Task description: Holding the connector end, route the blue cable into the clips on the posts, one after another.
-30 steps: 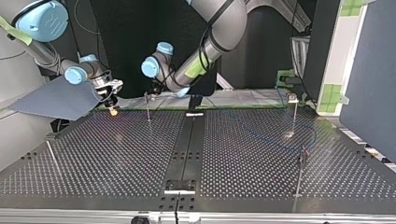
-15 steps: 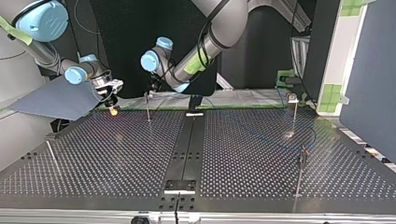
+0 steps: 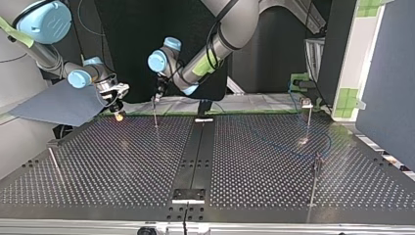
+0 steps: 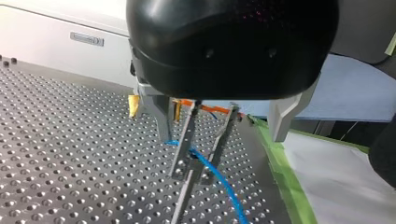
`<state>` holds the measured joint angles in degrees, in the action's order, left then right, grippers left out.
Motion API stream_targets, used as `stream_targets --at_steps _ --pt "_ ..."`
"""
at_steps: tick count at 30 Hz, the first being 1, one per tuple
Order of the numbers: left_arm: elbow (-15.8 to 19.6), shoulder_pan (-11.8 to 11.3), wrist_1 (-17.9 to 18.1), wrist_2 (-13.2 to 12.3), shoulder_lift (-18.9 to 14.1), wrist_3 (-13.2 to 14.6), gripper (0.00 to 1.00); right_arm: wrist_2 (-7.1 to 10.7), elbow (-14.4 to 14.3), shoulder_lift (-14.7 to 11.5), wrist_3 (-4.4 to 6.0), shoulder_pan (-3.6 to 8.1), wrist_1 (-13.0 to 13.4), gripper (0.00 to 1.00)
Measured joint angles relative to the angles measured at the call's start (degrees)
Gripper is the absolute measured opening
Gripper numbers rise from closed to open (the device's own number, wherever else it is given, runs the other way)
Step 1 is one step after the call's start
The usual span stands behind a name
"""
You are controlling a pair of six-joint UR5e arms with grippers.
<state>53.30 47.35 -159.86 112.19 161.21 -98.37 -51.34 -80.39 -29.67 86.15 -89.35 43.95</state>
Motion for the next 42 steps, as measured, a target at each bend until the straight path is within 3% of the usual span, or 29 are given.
stream_targets --at_steps 20,30,42 --pt "1.26 -0.12 0.40 0.28 -0.01 -0.55 1.00 0.00 0.00 0.08 0.15 -0.08 -0.05 0.00" --pt "1.26 -0.26 0.03 2.69 -0.06 0.54 1.00 0.00 0.00 0.08 0.17 -0.06 0.08 0.00" --pt "1.26 -0.35 0.03 2.86 -0.07 1.27 1.00 0.00 0.00 0.08 0.17 -0.01 0.16 0.00"
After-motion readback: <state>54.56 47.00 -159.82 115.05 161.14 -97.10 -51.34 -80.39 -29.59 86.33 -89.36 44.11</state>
